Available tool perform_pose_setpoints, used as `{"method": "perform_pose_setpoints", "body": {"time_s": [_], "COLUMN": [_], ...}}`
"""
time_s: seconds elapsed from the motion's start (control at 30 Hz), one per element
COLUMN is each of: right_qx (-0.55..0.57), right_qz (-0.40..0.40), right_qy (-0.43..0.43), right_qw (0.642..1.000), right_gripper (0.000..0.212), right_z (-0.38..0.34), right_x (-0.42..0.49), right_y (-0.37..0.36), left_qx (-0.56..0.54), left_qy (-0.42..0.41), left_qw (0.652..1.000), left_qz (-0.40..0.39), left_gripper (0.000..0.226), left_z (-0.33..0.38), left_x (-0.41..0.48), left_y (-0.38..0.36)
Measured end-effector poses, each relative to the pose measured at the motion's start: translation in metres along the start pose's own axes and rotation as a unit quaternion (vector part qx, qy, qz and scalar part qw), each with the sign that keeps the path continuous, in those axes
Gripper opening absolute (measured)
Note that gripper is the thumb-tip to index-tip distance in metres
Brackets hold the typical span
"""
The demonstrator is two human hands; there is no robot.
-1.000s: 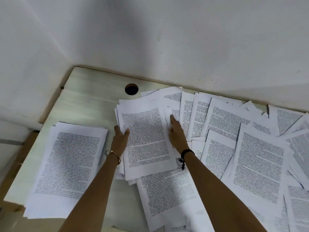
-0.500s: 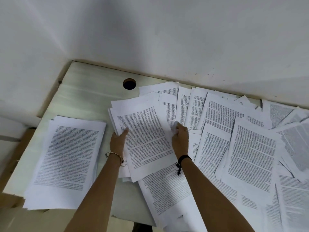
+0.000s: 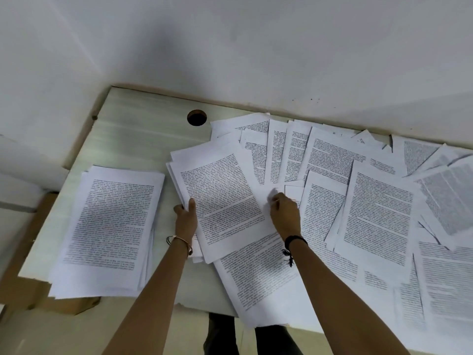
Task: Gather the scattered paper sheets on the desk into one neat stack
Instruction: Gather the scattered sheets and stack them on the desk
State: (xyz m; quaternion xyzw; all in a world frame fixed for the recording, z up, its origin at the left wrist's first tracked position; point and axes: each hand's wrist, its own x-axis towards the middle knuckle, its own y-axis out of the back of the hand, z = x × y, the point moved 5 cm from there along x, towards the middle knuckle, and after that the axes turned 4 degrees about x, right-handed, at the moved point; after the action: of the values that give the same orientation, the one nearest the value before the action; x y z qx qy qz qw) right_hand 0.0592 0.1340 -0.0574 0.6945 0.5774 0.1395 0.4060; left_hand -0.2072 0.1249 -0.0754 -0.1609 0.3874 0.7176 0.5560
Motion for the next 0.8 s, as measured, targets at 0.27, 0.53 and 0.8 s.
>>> {"method": "perform_pose_setpoints", "body": {"time_s": [0.27,0.53,0.8], "right_qx": [-0.036,0.042,0.145], "right_qz": [-0.049,-0.103,0.076], "right_qy": [0.003,0.008,-0.102], "right_qw": [0.998,0.994,0.981], "right_gripper": [0.012,0.021,0.048], "right_z": [0.003,-0.003,0.021], "right_x": [-0.021,-0.019,-0.005], "right_y": [-0.008,0.000,0.046], "left_qx": [-0.050,-0.027,-0.285], "left_qy": [-0.073,-0.062,-0.045], "left_qw": [0.996,0.997,0.956], "left_qz": [0.015,0.043,0.058], "left_gripper": [0.057,0.055,0.049], "left_z": [-0.005,0.005,0.047], "left_x": [-0.018,-0.018,-0.002], "left_y": [-0.010,-0.022,-0.023]}}
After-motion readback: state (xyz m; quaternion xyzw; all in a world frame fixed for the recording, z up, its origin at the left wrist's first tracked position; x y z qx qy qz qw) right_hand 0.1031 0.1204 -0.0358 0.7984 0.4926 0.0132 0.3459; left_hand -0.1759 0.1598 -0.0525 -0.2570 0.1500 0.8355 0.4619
